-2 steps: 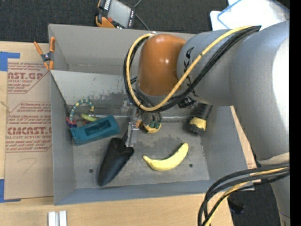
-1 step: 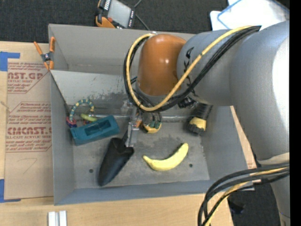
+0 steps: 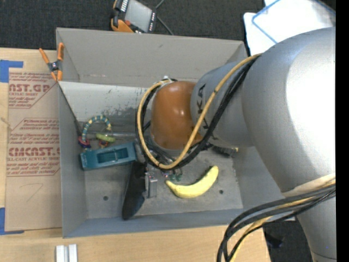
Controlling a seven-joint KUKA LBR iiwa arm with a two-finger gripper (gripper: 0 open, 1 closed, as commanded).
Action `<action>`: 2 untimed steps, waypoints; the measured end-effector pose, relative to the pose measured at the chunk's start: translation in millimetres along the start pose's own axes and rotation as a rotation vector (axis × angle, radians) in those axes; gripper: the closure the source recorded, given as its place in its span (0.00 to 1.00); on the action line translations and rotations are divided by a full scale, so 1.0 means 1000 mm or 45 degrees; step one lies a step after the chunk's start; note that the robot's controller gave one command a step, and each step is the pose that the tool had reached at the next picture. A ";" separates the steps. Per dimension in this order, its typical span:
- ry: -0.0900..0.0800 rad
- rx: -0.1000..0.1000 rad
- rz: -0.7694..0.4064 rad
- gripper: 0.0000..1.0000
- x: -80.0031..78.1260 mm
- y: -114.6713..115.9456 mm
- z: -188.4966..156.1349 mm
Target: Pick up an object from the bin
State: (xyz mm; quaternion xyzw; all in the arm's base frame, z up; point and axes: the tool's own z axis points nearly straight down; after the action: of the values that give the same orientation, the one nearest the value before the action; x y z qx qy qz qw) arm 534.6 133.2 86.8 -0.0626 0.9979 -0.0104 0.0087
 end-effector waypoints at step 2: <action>0.010 -0.006 0.002 1.00 0.000 0.002 -0.001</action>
Offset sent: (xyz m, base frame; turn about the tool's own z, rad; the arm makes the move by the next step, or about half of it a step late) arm 0.0000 0.0000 0.0000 0.0000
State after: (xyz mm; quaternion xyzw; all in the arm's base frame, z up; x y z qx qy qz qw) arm 534.3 135.1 87.6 -0.0619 0.9980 -0.0085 0.0048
